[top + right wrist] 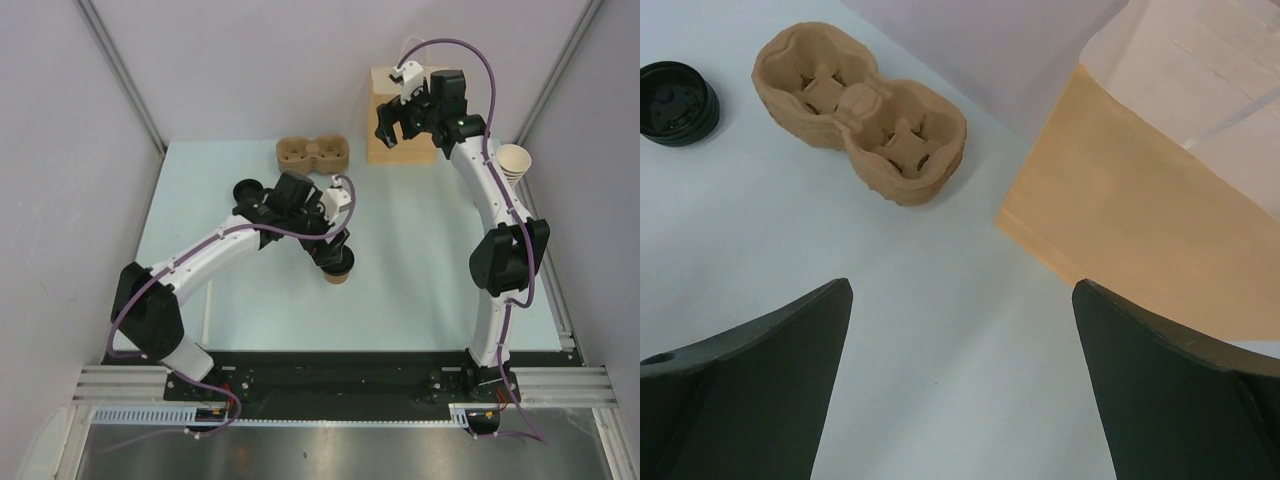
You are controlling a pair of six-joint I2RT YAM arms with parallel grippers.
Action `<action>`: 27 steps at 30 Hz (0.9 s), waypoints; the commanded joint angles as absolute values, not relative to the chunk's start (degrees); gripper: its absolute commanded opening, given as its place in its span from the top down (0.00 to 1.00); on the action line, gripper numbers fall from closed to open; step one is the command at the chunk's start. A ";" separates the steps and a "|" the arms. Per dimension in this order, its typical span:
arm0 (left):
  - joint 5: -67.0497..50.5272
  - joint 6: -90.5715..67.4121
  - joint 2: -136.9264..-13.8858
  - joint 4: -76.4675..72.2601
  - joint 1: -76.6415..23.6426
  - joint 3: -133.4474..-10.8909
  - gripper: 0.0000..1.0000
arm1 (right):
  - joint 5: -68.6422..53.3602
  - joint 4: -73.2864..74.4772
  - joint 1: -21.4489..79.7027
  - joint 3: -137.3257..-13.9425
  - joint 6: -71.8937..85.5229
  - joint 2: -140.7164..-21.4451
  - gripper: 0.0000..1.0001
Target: Pack the takeout coffee
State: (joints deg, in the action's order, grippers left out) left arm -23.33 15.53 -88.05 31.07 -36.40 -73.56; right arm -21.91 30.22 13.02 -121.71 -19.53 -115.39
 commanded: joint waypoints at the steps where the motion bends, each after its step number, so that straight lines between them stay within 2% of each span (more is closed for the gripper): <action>1: -18.64 17.58 -91.05 34.45 -38.23 -77.25 0.00 | -22.85 30.32 13.01 -121.38 -19.16 -111.18 0.02; 11: -14.86 18.19 -94.30 35.69 -40.34 -79.54 0.01 | -23.64 31.20 12.66 -121.11 -19.07 -111.01 0.02; 27: -15.21 18.81 -98.08 36.30 -41.04 -80.95 0.01 | -23.73 31.64 12.22 -121.64 -19.07 -111.36 0.02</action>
